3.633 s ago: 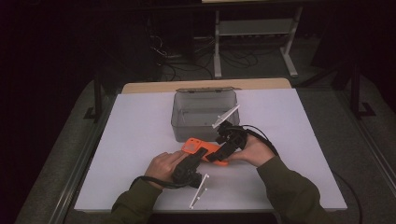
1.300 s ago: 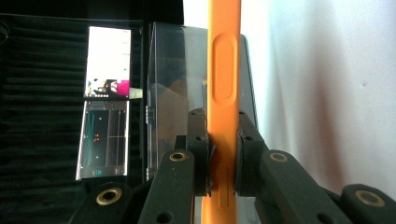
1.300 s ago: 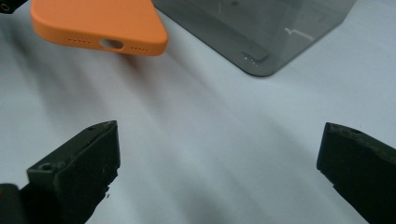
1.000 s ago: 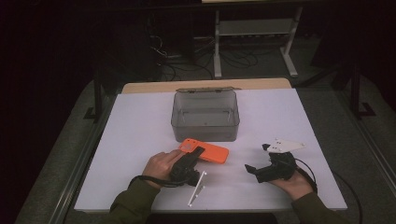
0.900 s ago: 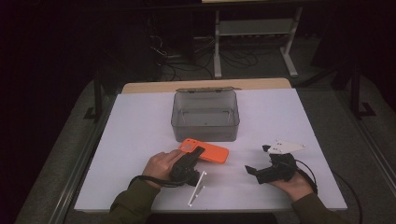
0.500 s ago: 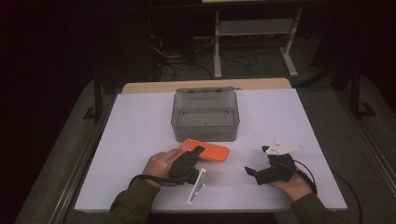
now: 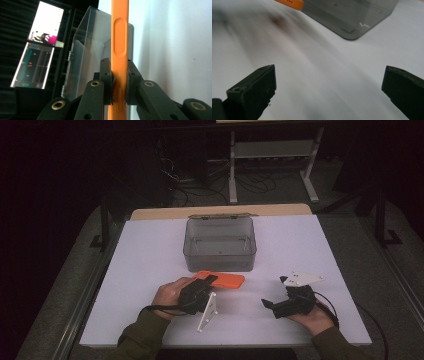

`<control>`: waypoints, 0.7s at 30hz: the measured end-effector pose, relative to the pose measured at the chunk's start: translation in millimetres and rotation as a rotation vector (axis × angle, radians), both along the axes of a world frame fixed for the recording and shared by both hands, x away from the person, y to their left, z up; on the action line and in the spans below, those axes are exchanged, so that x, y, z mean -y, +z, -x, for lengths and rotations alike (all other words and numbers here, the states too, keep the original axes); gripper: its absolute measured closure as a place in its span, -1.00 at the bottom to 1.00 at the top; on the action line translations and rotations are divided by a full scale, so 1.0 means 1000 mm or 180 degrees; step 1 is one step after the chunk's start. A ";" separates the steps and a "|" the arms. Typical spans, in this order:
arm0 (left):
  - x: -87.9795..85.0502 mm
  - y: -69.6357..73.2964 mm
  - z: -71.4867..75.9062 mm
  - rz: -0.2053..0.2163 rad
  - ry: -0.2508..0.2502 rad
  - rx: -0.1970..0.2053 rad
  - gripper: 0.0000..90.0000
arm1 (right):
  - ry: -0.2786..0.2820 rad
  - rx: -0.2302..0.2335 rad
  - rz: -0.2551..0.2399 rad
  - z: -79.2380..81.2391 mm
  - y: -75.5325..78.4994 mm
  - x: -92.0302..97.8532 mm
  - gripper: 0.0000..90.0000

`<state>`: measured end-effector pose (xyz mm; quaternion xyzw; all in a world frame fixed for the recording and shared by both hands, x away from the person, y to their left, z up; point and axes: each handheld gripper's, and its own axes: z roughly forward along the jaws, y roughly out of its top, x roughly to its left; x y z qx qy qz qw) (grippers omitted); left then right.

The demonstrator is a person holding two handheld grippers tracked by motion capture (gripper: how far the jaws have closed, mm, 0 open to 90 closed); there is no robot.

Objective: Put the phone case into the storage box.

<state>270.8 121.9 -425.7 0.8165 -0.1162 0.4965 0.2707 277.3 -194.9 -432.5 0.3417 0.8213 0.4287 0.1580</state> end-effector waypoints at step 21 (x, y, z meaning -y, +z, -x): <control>-0.013 0.014 -0.014 0.0540 0.0087 -0.0680 0.77 | 0.0010 0.0007 0.0012 0.000 0.000 0.000 -1.00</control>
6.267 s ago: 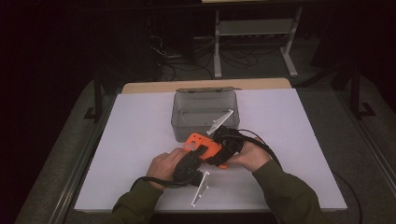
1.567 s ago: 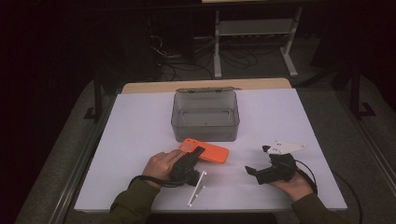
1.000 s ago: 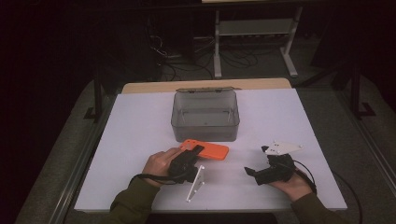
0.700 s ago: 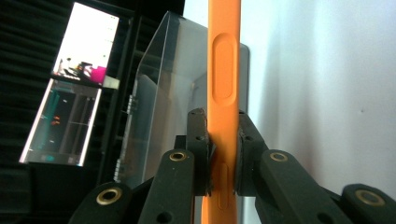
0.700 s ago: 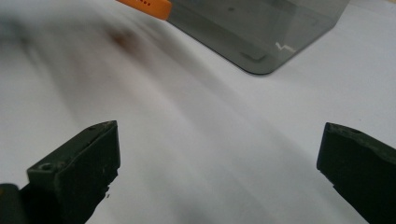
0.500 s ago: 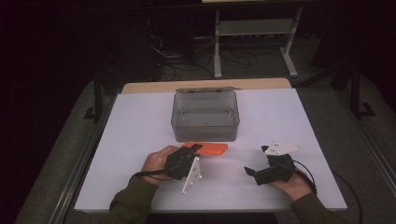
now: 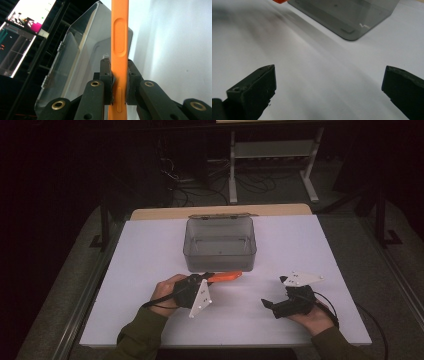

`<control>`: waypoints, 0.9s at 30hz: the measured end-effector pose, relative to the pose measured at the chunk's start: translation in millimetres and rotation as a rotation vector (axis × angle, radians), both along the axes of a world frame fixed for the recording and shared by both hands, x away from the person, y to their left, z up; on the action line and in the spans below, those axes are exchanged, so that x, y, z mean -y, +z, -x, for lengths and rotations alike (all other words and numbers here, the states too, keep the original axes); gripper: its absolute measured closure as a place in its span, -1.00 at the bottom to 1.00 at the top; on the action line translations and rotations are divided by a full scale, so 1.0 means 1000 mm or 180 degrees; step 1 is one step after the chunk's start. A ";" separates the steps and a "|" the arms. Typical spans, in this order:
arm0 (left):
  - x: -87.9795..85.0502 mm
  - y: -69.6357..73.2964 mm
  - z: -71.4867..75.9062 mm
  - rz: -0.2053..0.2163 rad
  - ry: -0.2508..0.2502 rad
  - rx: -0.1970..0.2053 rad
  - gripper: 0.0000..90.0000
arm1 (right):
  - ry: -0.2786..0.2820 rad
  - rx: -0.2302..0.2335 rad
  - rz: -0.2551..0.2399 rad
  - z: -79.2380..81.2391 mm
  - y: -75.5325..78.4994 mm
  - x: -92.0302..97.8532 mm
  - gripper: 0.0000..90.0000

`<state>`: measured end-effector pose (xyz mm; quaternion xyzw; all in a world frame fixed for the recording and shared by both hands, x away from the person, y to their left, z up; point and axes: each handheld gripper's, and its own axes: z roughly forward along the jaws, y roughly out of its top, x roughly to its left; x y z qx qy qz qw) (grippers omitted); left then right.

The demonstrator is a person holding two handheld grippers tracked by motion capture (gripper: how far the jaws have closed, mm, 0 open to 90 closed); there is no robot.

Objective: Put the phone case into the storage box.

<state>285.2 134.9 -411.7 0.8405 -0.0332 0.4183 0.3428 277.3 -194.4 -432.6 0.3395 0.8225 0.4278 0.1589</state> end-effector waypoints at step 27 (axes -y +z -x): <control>-0.020 0.007 -0.023 0.0725 0.0204 -0.1043 0.77 | 0.0018 -0.0001 0.0015 0.000 0.000 -0.001 -1.00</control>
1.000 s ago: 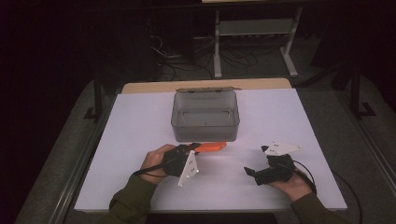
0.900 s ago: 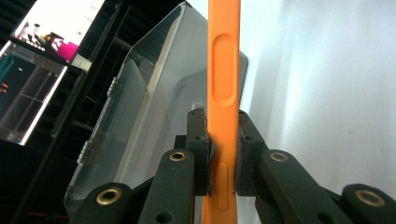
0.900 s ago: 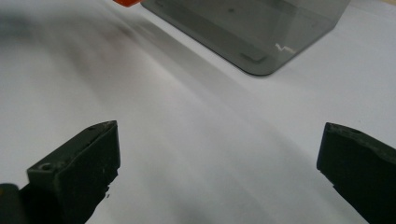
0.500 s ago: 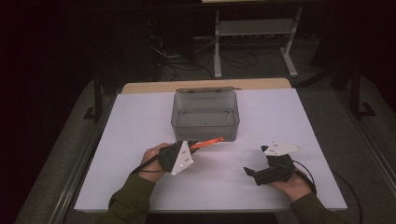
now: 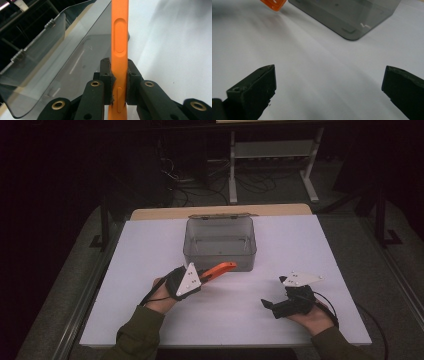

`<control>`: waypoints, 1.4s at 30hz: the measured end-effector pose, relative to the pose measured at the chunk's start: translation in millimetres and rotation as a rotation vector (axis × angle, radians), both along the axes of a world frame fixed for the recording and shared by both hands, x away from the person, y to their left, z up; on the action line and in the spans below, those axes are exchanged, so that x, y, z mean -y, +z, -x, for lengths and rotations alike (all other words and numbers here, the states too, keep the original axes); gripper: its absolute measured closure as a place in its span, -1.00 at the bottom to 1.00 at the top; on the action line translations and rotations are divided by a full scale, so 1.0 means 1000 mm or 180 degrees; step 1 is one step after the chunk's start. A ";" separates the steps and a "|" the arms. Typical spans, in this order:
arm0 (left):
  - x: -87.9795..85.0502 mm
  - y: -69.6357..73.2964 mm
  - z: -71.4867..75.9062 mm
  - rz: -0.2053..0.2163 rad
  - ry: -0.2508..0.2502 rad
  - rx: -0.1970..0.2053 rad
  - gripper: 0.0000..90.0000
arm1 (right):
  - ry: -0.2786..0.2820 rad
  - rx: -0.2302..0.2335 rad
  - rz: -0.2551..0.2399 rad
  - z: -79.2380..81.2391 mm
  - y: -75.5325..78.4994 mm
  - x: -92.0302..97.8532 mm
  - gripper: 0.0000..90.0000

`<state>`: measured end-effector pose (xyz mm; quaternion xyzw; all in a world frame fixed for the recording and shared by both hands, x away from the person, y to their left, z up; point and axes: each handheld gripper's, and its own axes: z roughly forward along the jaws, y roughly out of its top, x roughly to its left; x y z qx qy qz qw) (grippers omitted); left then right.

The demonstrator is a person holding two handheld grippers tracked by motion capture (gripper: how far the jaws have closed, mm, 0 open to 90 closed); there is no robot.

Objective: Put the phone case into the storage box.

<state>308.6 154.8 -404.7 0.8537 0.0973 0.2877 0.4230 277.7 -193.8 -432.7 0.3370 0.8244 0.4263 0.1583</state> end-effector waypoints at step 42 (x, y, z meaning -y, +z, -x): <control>-0.021 0.049 -0.033 0.0901 0.0071 -0.0898 0.77 | 0.0002 0.0019 -0.0011 0.001 0.000 0.000 -1.00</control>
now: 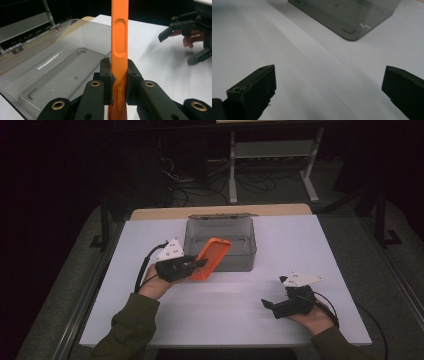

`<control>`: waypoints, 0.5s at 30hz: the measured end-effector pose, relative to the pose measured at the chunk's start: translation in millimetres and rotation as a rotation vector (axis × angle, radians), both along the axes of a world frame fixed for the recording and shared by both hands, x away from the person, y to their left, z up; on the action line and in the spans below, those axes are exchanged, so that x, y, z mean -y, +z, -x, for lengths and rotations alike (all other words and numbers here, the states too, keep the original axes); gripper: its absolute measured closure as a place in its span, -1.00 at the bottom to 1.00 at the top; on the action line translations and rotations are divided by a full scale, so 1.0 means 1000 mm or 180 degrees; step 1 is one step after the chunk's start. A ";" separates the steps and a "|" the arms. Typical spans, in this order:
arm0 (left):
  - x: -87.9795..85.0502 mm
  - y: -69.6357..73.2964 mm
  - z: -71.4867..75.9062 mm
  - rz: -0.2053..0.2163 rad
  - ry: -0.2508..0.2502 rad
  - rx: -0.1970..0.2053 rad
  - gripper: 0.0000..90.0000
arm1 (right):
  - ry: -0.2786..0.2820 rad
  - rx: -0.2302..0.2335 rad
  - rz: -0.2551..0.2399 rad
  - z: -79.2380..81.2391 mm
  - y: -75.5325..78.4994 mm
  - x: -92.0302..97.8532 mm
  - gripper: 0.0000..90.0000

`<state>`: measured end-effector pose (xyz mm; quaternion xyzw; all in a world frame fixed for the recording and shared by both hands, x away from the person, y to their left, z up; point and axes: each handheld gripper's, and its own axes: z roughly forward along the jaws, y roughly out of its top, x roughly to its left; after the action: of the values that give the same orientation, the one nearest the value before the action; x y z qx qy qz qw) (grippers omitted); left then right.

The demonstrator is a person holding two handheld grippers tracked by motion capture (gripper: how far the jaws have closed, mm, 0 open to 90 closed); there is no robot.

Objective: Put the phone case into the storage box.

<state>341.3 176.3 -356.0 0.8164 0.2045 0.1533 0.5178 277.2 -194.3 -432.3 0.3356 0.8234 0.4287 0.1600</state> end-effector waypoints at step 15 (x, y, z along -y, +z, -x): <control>-0.002 0.029 -0.024 0.0118 0.0060 -0.0011 0.77 | 0.0002 0.0001 0.0001 0.000 0.000 0.000 -1.00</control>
<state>365.1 178.5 -326.7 0.8050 0.2160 0.1529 0.5310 276.9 -194.5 -432.0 0.3352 0.8235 0.4288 0.1601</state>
